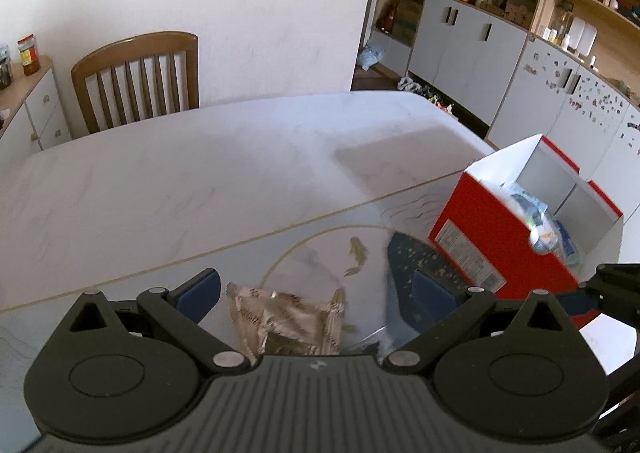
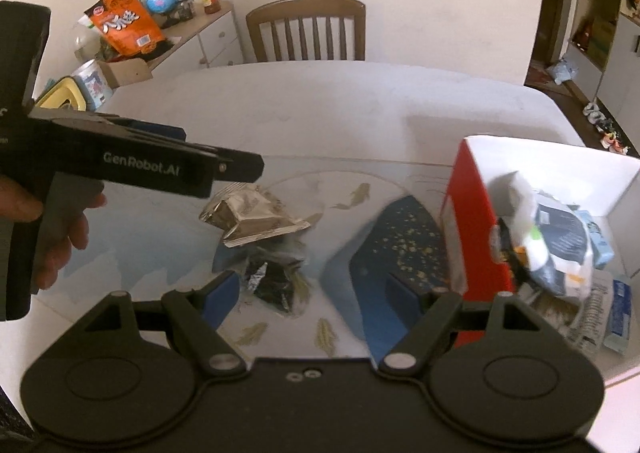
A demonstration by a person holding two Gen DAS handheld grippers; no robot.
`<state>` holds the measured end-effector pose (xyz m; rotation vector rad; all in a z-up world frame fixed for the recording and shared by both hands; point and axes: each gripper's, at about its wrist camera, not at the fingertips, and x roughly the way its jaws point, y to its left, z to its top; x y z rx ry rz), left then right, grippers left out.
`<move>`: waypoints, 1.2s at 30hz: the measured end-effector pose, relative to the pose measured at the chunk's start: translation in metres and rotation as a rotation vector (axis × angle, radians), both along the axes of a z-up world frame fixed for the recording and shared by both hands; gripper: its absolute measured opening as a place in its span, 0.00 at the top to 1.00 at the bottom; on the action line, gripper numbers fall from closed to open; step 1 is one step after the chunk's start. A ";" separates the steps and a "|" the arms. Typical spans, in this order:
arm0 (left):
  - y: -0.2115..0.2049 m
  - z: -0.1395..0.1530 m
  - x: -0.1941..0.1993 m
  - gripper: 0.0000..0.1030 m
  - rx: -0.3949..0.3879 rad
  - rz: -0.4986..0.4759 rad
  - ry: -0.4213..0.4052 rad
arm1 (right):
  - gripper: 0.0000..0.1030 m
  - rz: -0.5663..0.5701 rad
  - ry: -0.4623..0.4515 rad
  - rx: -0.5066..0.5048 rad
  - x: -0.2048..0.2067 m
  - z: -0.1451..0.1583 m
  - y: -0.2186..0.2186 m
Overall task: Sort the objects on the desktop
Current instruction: 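Withdraw both grippers from the shoebox back over the table items, then grasp the silver foil bag with left gripper while right gripper grasps the black snack bag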
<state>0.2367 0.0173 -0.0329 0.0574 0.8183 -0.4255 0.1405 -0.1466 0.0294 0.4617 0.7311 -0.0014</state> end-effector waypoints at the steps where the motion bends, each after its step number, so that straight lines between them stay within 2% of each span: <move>1: 0.002 -0.003 0.001 0.00 0.002 -0.002 0.003 | 0.23 0.005 0.004 0.000 0.003 -0.001 0.003; 8: 0.011 -0.018 0.008 0.00 0.016 0.010 0.028 | 0.23 0.005 0.013 0.024 0.022 -0.008 0.014; 20: 0.032 -0.047 0.030 0.00 0.010 0.063 0.104 | 0.24 0.051 0.057 0.002 0.055 -0.026 0.038; 32: 0.032 -0.070 0.040 0.01 -0.005 0.051 0.142 | 0.26 0.071 0.103 -0.012 0.082 -0.042 0.046; 33: 0.031 -0.070 0.040 0.02 -0.005 0.047 0.143 | 0.28 0.073 0.106 -0.012 0.084 -0.044 0.046; 36: 0.030 -0.073 0.041 0.13 -0.020 0.034 0.158 | 0.37 0.082 0.115 -0.006 0.088 -0.048 0.045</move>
